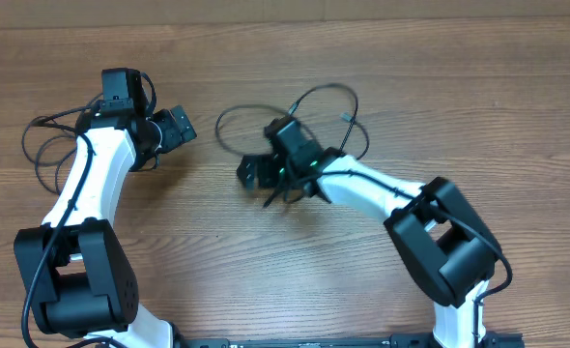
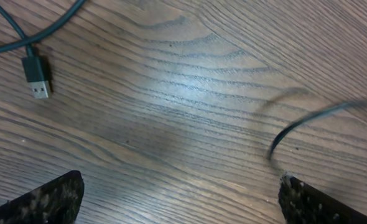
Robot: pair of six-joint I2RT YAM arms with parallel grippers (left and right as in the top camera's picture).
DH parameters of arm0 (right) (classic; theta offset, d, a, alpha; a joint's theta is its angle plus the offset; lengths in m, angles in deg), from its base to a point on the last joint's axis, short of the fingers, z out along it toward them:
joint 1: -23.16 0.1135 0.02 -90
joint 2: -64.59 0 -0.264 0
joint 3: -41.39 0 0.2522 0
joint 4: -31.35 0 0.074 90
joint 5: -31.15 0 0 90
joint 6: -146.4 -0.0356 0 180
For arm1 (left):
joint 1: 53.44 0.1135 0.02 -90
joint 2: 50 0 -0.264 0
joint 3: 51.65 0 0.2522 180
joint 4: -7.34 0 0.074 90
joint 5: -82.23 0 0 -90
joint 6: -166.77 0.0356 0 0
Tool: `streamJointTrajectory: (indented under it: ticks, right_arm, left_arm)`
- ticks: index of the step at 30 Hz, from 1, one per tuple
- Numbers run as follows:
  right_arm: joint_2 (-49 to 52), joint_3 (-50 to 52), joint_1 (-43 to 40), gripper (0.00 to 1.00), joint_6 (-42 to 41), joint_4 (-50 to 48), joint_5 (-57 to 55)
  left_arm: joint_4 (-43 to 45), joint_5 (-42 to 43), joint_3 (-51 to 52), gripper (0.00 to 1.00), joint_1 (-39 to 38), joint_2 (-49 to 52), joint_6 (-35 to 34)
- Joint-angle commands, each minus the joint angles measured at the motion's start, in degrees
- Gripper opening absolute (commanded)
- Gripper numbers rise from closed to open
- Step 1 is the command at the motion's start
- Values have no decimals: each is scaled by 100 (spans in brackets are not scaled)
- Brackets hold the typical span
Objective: Untangle cables
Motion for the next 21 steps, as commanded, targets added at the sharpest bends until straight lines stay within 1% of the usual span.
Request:
streamJointTrajectory:
  ticks: [1, 3, 5, 8, 10, 13, 14, 16, 17, 21]
  right_arm:
    - [332, 63, -212, 100, -55, -9, -229]
    - [356, 63, -216, 100, -52, 11, -116]
    - [352, 55, -199, 100, -28, -11, 236]
    - [249, -291, -317, 100, 245, 118, 1392]
    - [151, -544, -457, 100, 422, 299, 1574]
    - [87, -791, -800, 100, 789, 332, 1550]
    - [90, -791, -859, 100, 787, 284, 1506]
    - [92, -791, -1036, 100, 791, 205, 1095]
    - [92, -791, -1110, 100, 938, 168, 774]
    - [92, -791, -1213, 100, 2090, -11, 37]
  left_arm:
    - [39, 153, 37, 100, -70, 61, 116]
    - [46, 153, 37, 100, -76, 61, 116]
    - [50, 153, 37, 100, -76, 61, 118]
    - [63, 153, 37, 100, -76, 61, 162]
    - [63, 155, 37, 100, -76, 61, 160]
    - [68, 155, 37, 100, -76, 61, 160]
    - [70, 155, 37, 100, -76, 61, 160]
    - [87, 155, 37, 100, -76, 61, 160]
    - [90, 155, 37, 100, -76, 61, 160]
    - [92, 155, 37, 100, -76, 61, 160]
